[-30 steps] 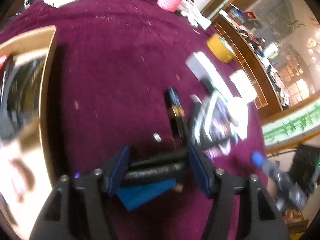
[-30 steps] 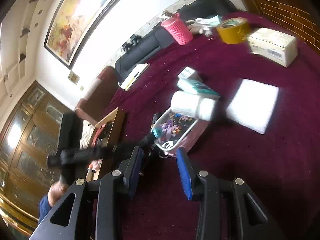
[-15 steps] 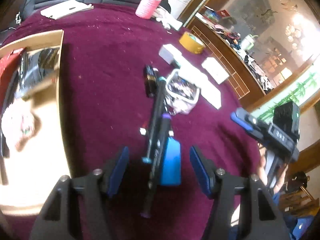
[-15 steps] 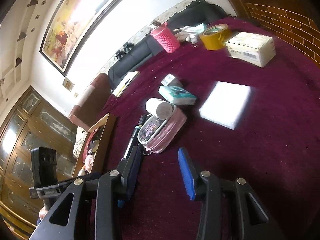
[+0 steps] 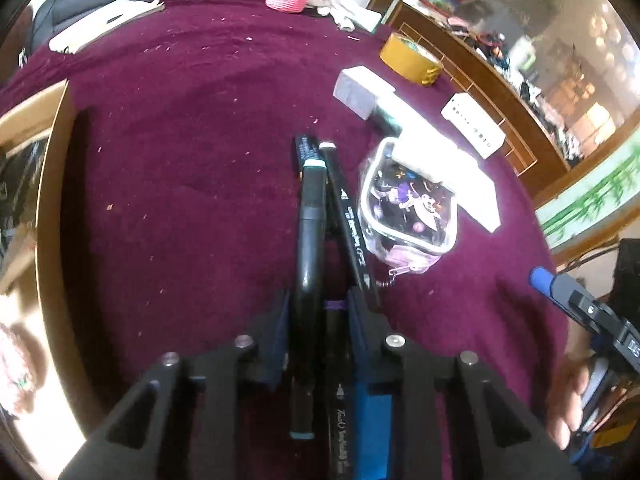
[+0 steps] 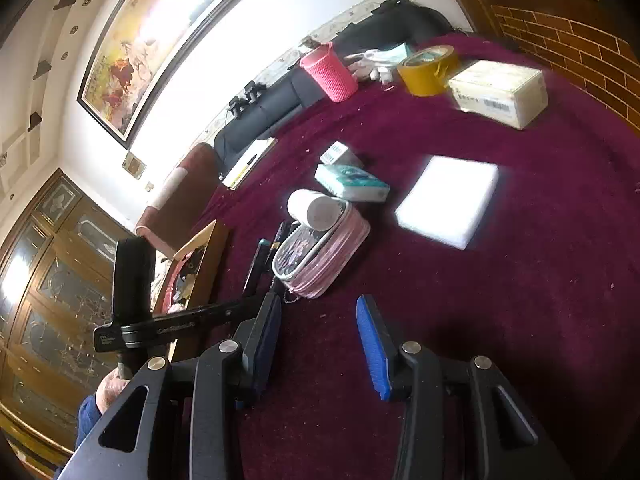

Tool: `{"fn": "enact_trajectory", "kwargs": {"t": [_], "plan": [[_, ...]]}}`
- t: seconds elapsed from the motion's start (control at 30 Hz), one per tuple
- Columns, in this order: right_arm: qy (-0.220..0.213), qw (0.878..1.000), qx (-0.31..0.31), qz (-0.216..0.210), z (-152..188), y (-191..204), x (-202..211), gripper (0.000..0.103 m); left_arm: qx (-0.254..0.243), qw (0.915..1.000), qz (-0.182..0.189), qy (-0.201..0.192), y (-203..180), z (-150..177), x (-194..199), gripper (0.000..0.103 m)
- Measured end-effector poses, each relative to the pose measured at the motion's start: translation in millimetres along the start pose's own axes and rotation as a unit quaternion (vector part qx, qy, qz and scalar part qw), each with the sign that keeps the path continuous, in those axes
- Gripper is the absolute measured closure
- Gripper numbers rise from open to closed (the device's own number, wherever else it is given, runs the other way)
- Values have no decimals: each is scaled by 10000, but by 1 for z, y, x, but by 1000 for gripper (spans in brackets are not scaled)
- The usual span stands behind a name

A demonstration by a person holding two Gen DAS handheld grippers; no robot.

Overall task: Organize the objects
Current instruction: 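Grasp two black markers with the left tool while the right moves toward the foam sheet, then grasp the white foam sheet with the right tool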

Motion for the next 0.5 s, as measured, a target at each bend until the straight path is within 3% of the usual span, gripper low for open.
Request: {"fn": "enact_trajectory", "kwargs": {"t": [0.1, 0.13, 0.17, 0.23, 0.4, 0.5], "plan": [[2, 9997, 20, 238, -9, -5, 2, 59, -27, 9993, -357, -98, 4, 11, 12, 77], [-17, 9994, -4, 332, -12, -6, 3, 54, 15, 9994, -330, -107, 7, 15, 16, 77], [-64, 9990, -40, 452, -16, -9, 5, 48, 100, 9994, -304, -131, 11, 20, 21, 77], [-127, 9953, -170, 945, -29, -17, 4, 21, 163, 9993, -275, -207, 13, 27, 28, 77], [117, 9821, -608, 1778, -62, -38, -19, 18, 154, 9991, -286, -275, 13, 30, 26, 76], [403, 9776, -613, 1974, -75, -42, -48, 18, 86, 9988, -354, -324, 11, 30, 24, 76]]}}
Point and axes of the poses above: each gripper's, at about its wrist camera, not at the fingertips, and x roughly against the way its jaws point, y to its left, z to its underside, the point moved 1 cm from there along -x, roughly the way its jaws point, and after that the axes turned 10 degrees about z, right-handed, at the moved point
